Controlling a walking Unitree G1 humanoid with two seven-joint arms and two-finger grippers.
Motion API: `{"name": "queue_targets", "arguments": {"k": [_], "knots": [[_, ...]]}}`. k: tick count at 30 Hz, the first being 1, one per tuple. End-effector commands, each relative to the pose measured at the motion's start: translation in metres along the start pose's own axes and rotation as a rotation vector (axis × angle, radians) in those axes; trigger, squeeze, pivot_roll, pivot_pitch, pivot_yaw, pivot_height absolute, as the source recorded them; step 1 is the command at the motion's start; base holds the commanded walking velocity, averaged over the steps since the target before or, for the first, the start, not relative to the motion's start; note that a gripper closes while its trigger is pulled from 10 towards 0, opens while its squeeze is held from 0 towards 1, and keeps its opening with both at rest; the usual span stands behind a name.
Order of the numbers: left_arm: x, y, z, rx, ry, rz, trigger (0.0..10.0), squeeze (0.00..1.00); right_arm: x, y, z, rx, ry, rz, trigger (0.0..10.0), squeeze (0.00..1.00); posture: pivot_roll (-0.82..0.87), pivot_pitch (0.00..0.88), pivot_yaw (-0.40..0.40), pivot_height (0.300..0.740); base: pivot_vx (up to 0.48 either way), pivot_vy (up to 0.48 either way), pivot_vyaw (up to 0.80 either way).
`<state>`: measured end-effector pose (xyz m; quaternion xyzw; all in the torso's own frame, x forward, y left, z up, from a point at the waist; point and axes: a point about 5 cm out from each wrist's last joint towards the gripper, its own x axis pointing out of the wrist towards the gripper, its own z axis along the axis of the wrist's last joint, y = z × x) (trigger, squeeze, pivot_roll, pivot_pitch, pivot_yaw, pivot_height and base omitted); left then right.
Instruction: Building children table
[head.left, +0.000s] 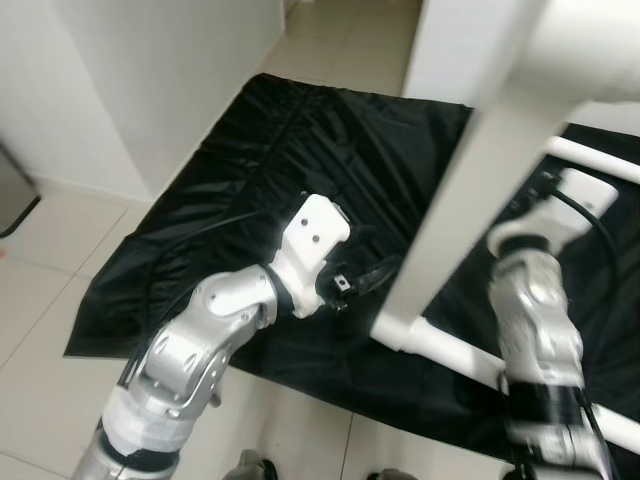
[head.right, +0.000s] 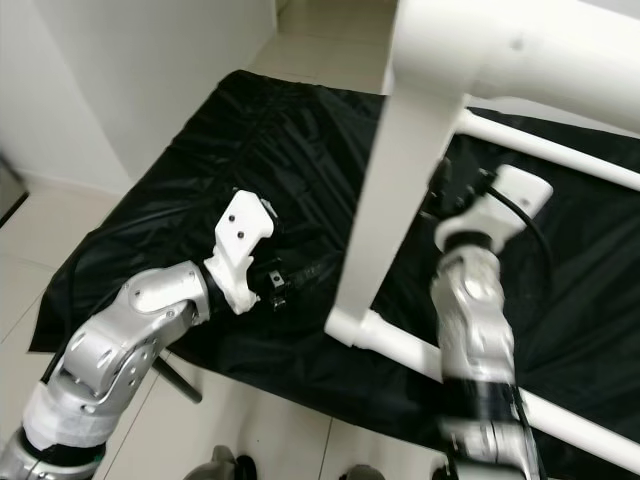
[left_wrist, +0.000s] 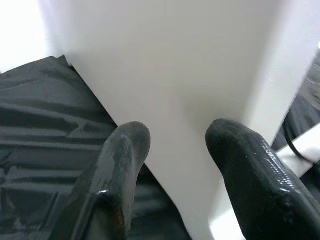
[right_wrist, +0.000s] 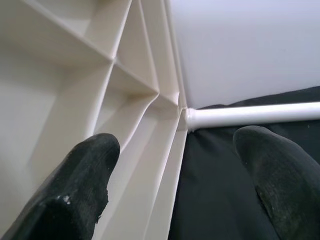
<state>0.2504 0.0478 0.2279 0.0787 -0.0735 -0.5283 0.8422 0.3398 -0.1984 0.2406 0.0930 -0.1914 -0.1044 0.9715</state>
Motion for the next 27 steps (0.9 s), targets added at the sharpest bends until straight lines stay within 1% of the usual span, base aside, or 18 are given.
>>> {"name": "queue_targets", "arguments": {"k": [1, 3, 6, 10, 14, 15, 16, 18, 19, 21, 27], "knots": [[0.005, -0.029, -0.003, -0.032, 0.017, -0.249, 10.0, 0.0, 0.009, 0.023, -0.002, -0.02, -0.008, 0.09, 10.0, 0.0, 0.03, 0.133, -0.002, 0.74, 0.0, 0.0, 0.0], [0.005, -0.029, -0.003, -0.032, 0.017, -0.249, 10.0, 0.0, 0.009, 0.023, -0.002, -0.02, -0.008, 0.09, 10.0, 0.0, 0.03, 0.133, -0.002, 0.74, 0.0, 0.0, 0.0], [0.005, -0.038, -0.002, -0.043, 0.021, -0.332, 10.0, 0.0, 0.018, 0.033, -0.004, -0.034, -0.003, 0.122, 10.0, 0.0, 0.04, 0.143, -0.001, 0.74, 0.0, 0.0, 0.0], [0.006, -0.041, 0.001, -0.041, 0.02, -0.354, 10.0, 0.0, 0.022, 0.036, -0.006, -0.051, -0.004, 0.128, 10.0, 0.0, 0.04, 0.153, 0.005, 0.74, 0.0, 0.0, 0.0], [0.006, -0.042, 0.004, -0.044, 0.016, -0.367, 10.0, 0.0, 0.021, 0.039, -0.01, -0.044, 0.005, 0.136, 10.0, 0.0, 0.05, 0.159, 0.017, 0.74, 0.0, 0.0, 0.0], [0.006, -0.042, 0.005, -0.046, 0.015, -0.368, 10.0, 0.0, 0.02, 0.039, -0.015, -0.052, 0.011, 0.144, 10.0, 0.0, 0.05, 0.16, 0.019, 0.74, 0.0, 0.0, 0.0], [0.006, -0.042, 0.006, -0.048, 0.015, -0.368, 10.0, 0.0, 0.019, 0.039, -0.019, -0.067, 0.015, 0.144, 10.0, 0.0, 0.05, 0.161, 0.02, 0.74, 0.0, 0.0, 0.0], [0.006, -0.042, 0.006, -0.048, 0.015, -0.368, 10.0, 0.0, 0.019, 0.039, -0.019, -0.067, 0.015, 0.144, 10.0, 0.0, 0.05, 0.161, 0.02, 0.74, 0.0, 0.0, 0.0], [0.005, -0.042, 0.006, -0.049, 0.015, -0.367, 10.0, 0.0, 0.019, 0.038, -0.022, -0.072, 0.015, 0.142, 10.0, 0.0, 0.05, 0.162, 0.023, 0.74, 0.0, 0.0, 0.0], [0.006, -0.04, 0.007, -0.035, 0.02, -0.354, 10.0, 0.0, 0.016, 0.031, -0.028, -0.081, 0.015, 0.115, 10.0, 0.0, 0.06, 0.162, 0.027, 0.74, 0.0, 0.0, 0.0], [0.007, -0.037, 0.007, -0.025, 0.021, -0.336, 10.0, 0.0, 0.011, 0.025, -0.031, -0.078, 0.01, 0.092, 10.0, 0.0, 0.06, 0.159, 0.03, 0.74, 0.0, 0.0, 0.0]]}}
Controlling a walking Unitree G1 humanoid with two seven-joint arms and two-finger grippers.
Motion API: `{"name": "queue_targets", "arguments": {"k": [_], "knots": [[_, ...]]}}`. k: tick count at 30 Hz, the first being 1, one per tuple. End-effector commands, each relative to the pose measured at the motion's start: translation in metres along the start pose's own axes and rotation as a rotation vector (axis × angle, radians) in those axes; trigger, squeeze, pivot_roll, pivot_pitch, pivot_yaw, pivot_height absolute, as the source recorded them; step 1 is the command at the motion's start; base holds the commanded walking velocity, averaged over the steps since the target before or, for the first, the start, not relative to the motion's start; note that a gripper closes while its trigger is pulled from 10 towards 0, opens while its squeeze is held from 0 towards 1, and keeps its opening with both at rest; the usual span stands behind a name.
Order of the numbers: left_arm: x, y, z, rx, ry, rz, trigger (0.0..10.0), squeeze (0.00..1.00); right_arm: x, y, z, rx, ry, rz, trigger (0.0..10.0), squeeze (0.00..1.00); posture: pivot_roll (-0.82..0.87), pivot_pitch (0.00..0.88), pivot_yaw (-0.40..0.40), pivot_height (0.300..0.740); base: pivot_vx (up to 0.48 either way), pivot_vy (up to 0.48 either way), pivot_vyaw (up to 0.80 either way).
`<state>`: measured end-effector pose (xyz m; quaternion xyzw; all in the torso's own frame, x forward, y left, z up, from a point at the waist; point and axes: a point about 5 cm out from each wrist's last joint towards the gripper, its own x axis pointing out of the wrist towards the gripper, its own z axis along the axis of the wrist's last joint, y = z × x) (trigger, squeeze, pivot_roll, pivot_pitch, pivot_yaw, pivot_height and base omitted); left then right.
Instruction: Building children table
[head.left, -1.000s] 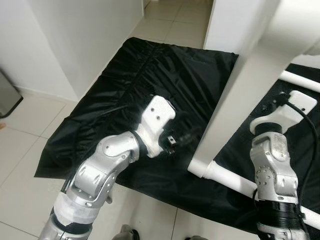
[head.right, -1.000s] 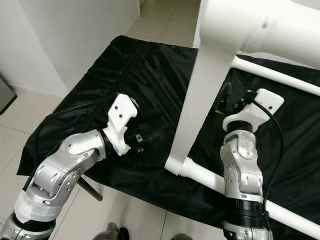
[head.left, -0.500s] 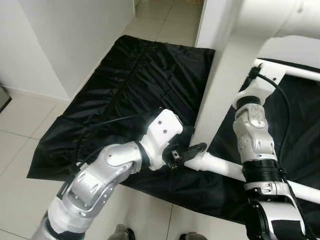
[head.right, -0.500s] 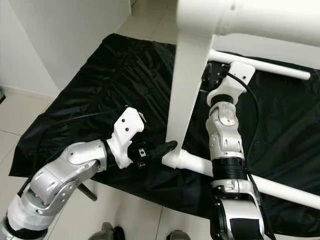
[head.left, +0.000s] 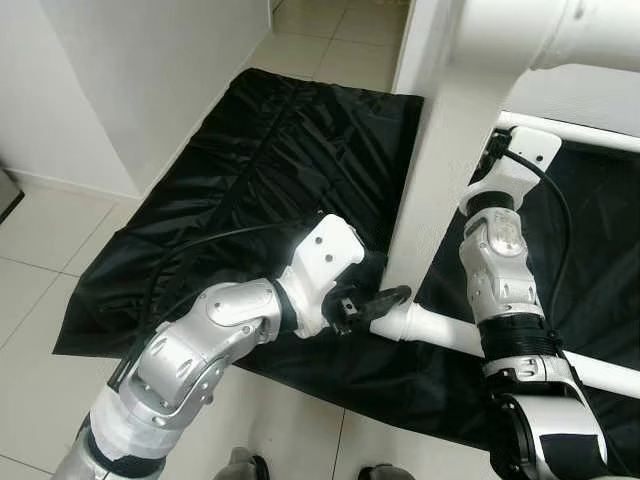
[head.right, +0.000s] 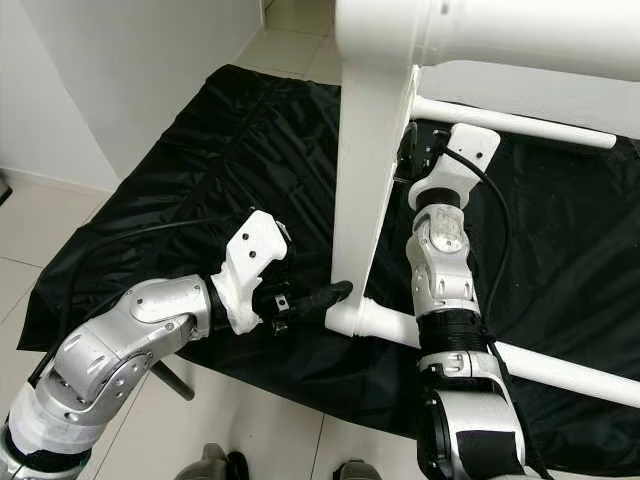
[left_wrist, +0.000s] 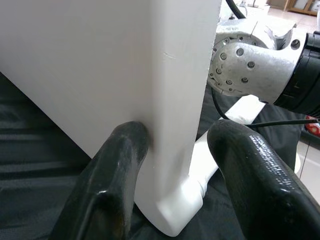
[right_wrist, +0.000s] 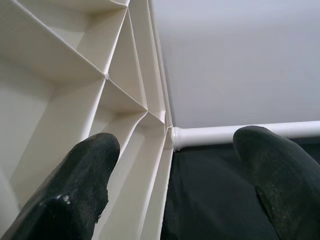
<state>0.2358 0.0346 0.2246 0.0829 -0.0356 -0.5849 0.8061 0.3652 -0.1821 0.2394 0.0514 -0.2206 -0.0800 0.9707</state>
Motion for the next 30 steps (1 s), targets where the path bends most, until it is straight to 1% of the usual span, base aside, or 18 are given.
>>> {"name": "queue_targets", "arguments": {"k": [1, 3, 4, 6, 7, 8, 9, 11, 13, 15, 18, 20, 22, 23, 24, 25, 27, 30], "knots": [[0.004, -0.017, 0.006, 0.018, -0.028, -0.196, 10.0, 0.0, -0.009, 0.007, -0.017, -0.009, 0.07, 0.026, 10.0, 0.0, 0.06, 0.159, 0.03, 0.74, 0.0, 0.0, 0.0], [0.005, -0.015, 0.008, 0.021, -0.031, -0.183, 10.0, 0.0, -0.014, 0.002, -0.02, 0.016, 0.067, 0.003, 10.0, 0.0, 0.06, 0.155, 0.031, 0.74, 0.0, 0.0, 0.0], [0.005, -0.011, 0.008, 0.026, -0.035, -0.156, 10.0, 0.0, -0.02, -0.008, -0.022, 0.027, 0.062, -0.051, 10.0, 0.0, 0.05, 0.153, 0.031, 0.74, 0.0, 0.0, 0.0], [0.005, -0.008, 0.008, 0.027, -0.035, -0.131, 10.0, 0.0, -0.026, -0.017, -0.024, 0.023, 0.057, -0.1, 10.0, 0.0, 0.05, 0.15, 0.033, 0.74, 0.0, 0.0, 0.0], [0.005, -0.008, 0.008, 0.027, -0.035, -0.131, 10.0, 0.0, -0.026, -0.017, -0.024, 0.023, 0.057, -0.1, 10.0, 0.0, 0.05, 0.15, 0.033, 0.74, 0.0, 0.0, 0.0], [0.005, 0.001, 0.005, 0.039, -0.034, -0.048, 10.0, 0.0, -0.034, -0.026, -0.025, -0.011, 0.055, -0.15, 10.0, 0.0, 0.05, 0.15, 0.033, 0.74, 0.0, 0.0, 0.0], [0.005, 0.001, 0.005, 0.039, -0.034, -0.048, 10.0, 0.0, -0.034, -0.026, -0.025, -0.011, 0.055, -0.15, 10.0, 0.0, 0.05, 0.15, 0.033, 0.74, 0.0, 0.0, 0.0], [0.003, 0.015, 0.001, 0.056, -0.026, 0.094, 10.0, 0.0, -0.047, -0.036, -0.027, -0.059, 0.048, -0.197, 10.0, 0.0, 0.04, 0.141, 0.018, 0.74, 0.0, 0.0, 0.0], [0.003, 0.015, 0.001, 0.056, -0.026, 0.094, 10.0, 0.0, -0.047, -0.036, -0.027, -0.059, 0.048, -0.197, 10.0, 0.0, 0.04, 0.141, 0.018, 0.74, 0.0, 0.0, 0.0], [-0.003, 0.029, -0.004, 0.064, -0.016, 0.232, 10.0, 0.0, -0.059, -0.042, -0.026, -0.076, 0.037, -0.208, 10.0, 0.0, 0.03, 0.135, 0.01, 0.74, 0.0, 0.0, 0.0], [-0.003, 0.029, -0.004, 0.064, -0.016, 0.232, 10.0, 0.0, -0.059, -0.042, -0.026, -0.076, 0.037, -0.208, 10.0, 0.0, 0.03, 0.135, 0.01, 0.74, 0.0, 0.0, 0.0], [-0.011, 0.046, -0.012, 0.07, 0.011, 0.387, 10.0, 0.0, -0.072, -0.046, -0.023, -0.091, 0.027, -0.19, 10.0, 0.0, 0.02, 0.121, 0.004, 0.74, 0.0, 0.0, 0.0], [-0.011, 0.046, -0.012, 0.07, 0.011, 0.387, 10.0, 0.0, -0.072, -0.046, -0.023, -0.091, 0.027, -0.19, 10.0, 0.0, 0.02, 0.121, 0.004, 0.74, 0.0, 0.0, 0.0], [-0.016, 0.055, -0.016, 0.072, 0.025, 0.465, 10.0, 0.0, -0.079, -0.047, -0.021, -0.096, 0.018, -0.18, 10.0, 0.0, 0.01, 0.113, 0.002, 0.74, 0.0, 0.0, 0.0], [-0.016, 0.055, -0.016, 0.072, 0.025, 0.465, 10.0, 0.0, -0.079, -0.047, -0.021, -0.096, 0.018, -0.18, 10.0, 0.0, 0.01, 0.113, 0.002, 0.74, 0.0, 0.0, 0.0], [-0.019, 0.061, -0.02, 0.074, 0.039, 0.521, 10.0, 0.0, -0.086, -0.047, -0.02, -0.116, 0.015, -0.171, 10.0, 0.0, 0.0, 0.096, 0.001, 0.74, 0.0, 0.0, 0.0], [-0.019, 0.061, -0.02, 0.074, 0.039, 0.521, 10.0, 0.0, -0.086, -0.047, -0.02, -0.116, 0.015, -0.171, 10.0, 0.0, 0.0, 0.096, 0.001, 0.74, 0.0, 0.0, 0.0], [-0.027, 0.073, -0.025, 0.076, 0.044, 0.628, 10.0, 0.0, -0.099, -0.047, -0.015, -0.149, 0.006, -0.166, 10.0, 0.0, -0.02, 0.072, 0.009, 0.74, 0.0, 0.0, 0.0]]}}
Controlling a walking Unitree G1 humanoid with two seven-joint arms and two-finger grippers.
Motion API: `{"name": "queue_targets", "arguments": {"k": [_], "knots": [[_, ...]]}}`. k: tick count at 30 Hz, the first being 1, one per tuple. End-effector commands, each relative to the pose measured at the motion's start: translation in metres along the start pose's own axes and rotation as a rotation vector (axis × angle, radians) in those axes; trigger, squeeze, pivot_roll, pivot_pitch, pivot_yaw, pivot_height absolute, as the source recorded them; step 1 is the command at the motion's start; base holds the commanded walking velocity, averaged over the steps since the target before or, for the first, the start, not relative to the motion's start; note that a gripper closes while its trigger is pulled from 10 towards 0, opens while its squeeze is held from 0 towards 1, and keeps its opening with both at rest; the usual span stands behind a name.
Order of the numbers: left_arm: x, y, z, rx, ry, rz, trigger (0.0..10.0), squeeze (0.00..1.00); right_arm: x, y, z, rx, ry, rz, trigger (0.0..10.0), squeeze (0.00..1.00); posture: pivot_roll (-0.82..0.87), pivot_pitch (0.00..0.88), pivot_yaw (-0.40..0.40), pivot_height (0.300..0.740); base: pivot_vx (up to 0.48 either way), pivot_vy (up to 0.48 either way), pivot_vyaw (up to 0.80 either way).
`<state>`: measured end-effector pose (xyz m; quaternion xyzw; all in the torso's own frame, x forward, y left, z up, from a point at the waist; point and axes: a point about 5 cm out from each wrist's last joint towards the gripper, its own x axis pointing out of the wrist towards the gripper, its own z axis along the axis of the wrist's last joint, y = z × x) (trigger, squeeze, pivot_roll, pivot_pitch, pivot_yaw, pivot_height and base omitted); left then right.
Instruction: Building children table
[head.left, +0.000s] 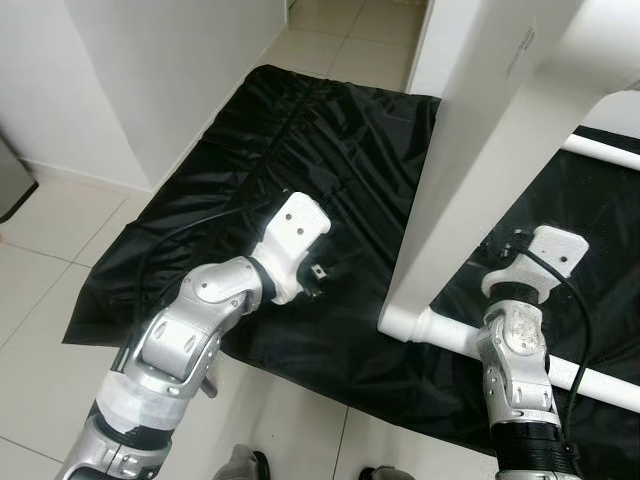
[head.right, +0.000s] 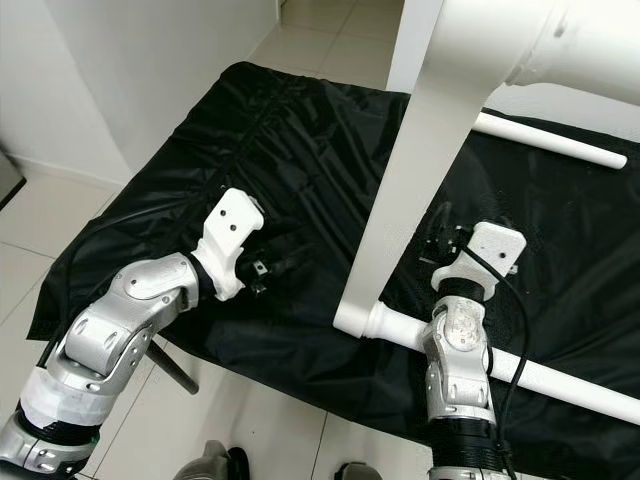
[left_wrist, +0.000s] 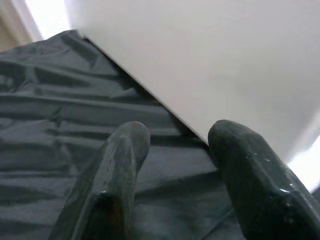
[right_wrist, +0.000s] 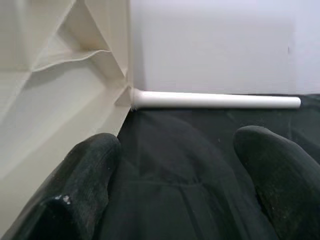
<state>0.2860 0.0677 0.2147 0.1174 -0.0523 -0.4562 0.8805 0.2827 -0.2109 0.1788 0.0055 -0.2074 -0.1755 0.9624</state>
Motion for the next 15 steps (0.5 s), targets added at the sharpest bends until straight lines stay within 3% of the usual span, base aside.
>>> {"name": "queue_targets", "arguments": {"k": [1, 4, 8, 15], "knots": [[-0.007, 0.024, -0.01, -0.008, 0.016, 0.37, 10.0, 0.0, -0.012, -0.001, 0.004, -0.033, -0.004, 0.015, 10.0, 0.0, -0.03, 0.064, 0.01, 0.74, 0.0, 0.0, 0.0], [-0.009, 0.03, -0.018, -0.022, 0.03, 0.429, 10.0, 0.0, -0.019, 0.001, 0.005, -0.065, -0.009, 0.048, 10.0, 0.0, -0.04, 0.043, 0.022, 0.74, 0.0, 0.0, 0.0], [-0.012, 0.044, -0.032, -0.08, 0.04, 0.561, 10.0, 0.0, -0.026, 0.002, -0.007, -0.037, 0.048, 0.039, 10.0, 0.0, -0.07, 0.001, 0.048, 0.74, 0.0, 0.0, 0.0], [-0.014, 0.051, -0.038, -0.123, 0.015, 0.584, 10.0, 0.0, -0.027, 0.004, -0.01, -0.039, 0.067, 0.051, 10.0, 0.0, -0.09, 0.0, 0.056, 0.74, 0.0, 0.0, 0.0]]}}
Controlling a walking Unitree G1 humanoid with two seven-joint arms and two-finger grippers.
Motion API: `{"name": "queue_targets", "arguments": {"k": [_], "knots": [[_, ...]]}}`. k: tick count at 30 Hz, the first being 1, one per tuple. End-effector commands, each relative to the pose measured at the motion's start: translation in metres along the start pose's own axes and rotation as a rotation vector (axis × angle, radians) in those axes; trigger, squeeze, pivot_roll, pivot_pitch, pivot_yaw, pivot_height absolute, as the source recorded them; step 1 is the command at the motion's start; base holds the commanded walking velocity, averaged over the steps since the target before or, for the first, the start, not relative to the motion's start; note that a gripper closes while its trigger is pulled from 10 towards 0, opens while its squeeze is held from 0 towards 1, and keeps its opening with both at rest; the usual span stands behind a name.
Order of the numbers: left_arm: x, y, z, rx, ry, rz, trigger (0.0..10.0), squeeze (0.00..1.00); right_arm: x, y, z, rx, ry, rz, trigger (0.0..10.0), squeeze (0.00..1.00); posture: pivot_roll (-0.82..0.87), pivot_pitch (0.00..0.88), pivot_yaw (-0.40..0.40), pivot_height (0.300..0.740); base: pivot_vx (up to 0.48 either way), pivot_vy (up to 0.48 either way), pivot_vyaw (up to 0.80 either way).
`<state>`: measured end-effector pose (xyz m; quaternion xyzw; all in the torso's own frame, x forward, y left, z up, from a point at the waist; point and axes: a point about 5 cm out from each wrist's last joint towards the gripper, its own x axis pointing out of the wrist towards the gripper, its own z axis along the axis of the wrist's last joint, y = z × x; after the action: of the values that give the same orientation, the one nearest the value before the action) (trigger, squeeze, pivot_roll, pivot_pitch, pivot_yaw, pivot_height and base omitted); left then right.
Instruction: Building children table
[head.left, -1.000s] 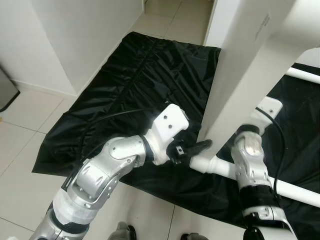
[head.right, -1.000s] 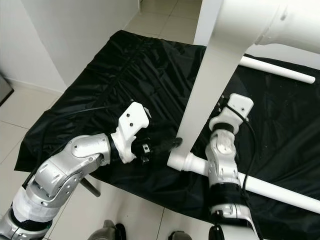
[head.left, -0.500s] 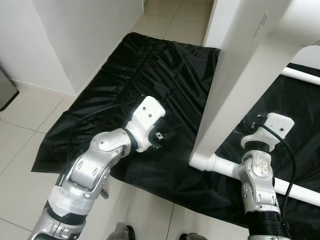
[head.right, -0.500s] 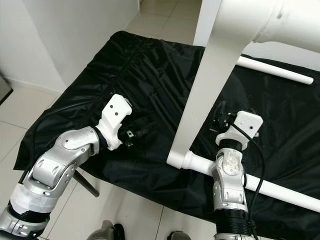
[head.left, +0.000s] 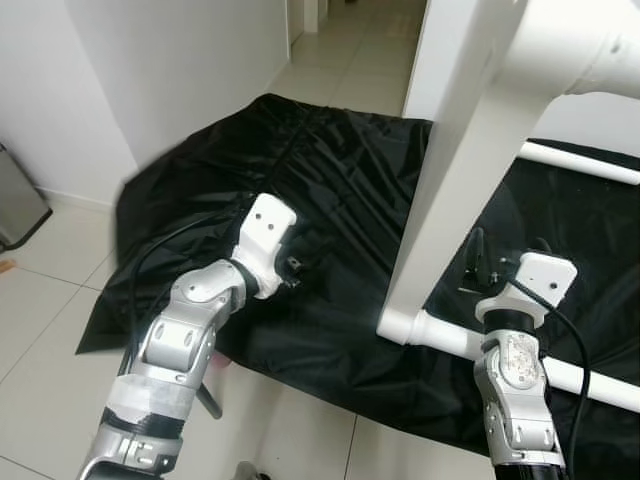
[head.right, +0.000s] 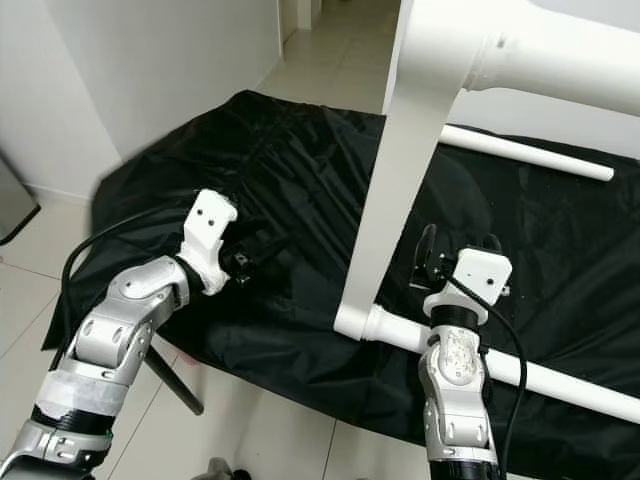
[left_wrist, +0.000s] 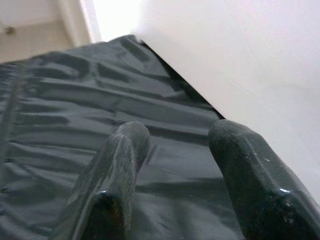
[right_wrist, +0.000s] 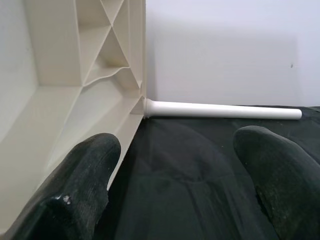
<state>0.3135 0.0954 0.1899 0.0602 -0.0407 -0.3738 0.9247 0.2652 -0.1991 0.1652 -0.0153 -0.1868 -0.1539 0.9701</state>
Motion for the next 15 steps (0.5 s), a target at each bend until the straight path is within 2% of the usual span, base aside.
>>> {"name": "queue_targets", "arguments": {"k": [1, 5, 9, 11, 15], "knots": [[-0.005, 0.024, -0.004, -0.005, 0.004, 0.398, 10.0, 0.0, -0.001, 0.0, -0.007, -0.012, 0.037, 0.009, 10.0, 0.0, -0.1, 0.0, 0.051, 0.74, 0.0, 0.0, 0.0], [-0.012, 0.035, -0.009, 0.001, -0.019, 0.483, 10.0, 0.0, -0.001, -0.003, -0.008, -0.064, 0.053, 0.05, 10.0, 0.0, -0.11, 0.0, 0.057, 0.74, 0.0, 0.0, 0.0], [-0.012, 0.037, -0.012, 0.01, -0.03, 0.486, 10.0, 0.0, -0.002, -0.002, -0.006, -0.083, 0.054, 0.061, 10.0, 0.0, -0.11, 0.0, 0.057, 0.74, 0.0, 0.0, 0.0], [-0.012, 0.037, -0.012, 0.009, -0.044, 0.495, 10.0, 0.0, -0.004, 0.006, -0.003, -0.071, 0.039, 0.084, 10.0, 0.0, -0.13, 0.006, 0.075, 0.74, 0.0, 0.0, 0.0], [-0.012, 0.036, -0.01, 0.015, -0.054, 0.478, 10.0, 0.0, -0.006, 0.011, -0.001, -0.094, 0.027, 0.098, 10.0, 0.0, -0.13, 0.014, 0.072, 0.74, 0.0, 0.0, 0.0]]}}
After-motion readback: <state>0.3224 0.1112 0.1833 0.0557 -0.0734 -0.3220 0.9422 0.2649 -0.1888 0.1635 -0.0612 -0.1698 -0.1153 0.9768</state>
